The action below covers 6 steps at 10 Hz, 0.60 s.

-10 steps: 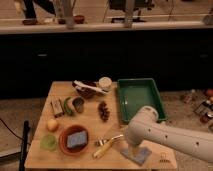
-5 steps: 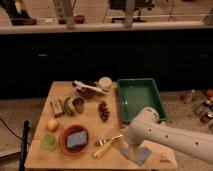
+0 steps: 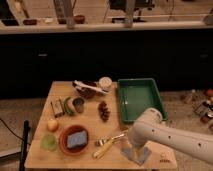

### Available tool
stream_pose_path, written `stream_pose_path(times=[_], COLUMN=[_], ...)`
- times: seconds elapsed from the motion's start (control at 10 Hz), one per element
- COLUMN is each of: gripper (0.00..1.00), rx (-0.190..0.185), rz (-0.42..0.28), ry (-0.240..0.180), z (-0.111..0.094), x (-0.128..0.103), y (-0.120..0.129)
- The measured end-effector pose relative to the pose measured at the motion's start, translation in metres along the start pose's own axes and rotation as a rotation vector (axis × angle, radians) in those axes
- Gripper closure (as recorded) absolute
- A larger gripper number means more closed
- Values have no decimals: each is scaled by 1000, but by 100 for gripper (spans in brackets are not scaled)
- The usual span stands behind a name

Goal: Wipe tray with towel

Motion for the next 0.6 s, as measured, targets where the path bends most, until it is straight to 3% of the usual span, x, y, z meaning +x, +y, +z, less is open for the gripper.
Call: stream_pose_path(times=[0.4,0.6], gripper=[20,20], rx=[-13,1], rz=[76,101], ry=[72,79], z=[-7,-5], x=[13,10], y=[18,22])
